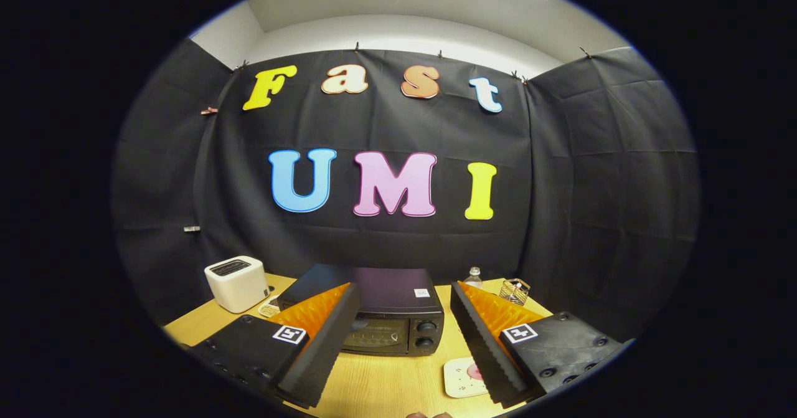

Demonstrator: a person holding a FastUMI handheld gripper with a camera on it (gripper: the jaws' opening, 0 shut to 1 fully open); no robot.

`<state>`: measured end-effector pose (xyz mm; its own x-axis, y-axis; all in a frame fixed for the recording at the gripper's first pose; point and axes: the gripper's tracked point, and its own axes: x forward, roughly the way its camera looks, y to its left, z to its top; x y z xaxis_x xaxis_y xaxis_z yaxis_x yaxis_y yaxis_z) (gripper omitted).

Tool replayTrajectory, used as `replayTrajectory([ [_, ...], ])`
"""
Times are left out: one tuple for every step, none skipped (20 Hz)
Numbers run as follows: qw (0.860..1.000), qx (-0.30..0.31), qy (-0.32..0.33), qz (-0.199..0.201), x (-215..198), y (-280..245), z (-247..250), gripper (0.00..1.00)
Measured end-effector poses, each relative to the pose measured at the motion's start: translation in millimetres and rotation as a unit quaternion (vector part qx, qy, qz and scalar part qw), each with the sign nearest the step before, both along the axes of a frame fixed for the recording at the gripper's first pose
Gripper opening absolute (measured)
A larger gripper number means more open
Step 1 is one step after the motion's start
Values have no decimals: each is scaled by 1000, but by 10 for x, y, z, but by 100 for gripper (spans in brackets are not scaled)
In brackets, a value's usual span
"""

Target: Open the toaster oven, put the food inside, and close the toaster oven door.

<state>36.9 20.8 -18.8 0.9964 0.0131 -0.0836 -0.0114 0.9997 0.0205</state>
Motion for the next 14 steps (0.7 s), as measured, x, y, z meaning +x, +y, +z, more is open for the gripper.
replayTrajectory([
  [1000,5,5,-1,81,33,-9,97],
  [1000,7,9,0,138,63,-25,97],
  [1000,7,17,6,212,117,-61,97],
  [1000,7,25,15,272,195,-119,98],
  [999,2,29,20,340,264,-157,98],
  [999,-7,32,20,400,304,-187,98],
  [999,-16,30,23,473,375,-224,98],
  [999,-19,33,27,531,462,-281,98],
  [999,-17,40,31,591,556,-369,98],
  [998,-13,49,33,640,640,-462,98],
  [998,-9,58,34,683,725,-551,98],
  [997,-9,64,33,749,774,-631,98],
  [997,-10,70,33,800,833,-701,98],
  [997,-11,74,34,842,893,-782,98],
])
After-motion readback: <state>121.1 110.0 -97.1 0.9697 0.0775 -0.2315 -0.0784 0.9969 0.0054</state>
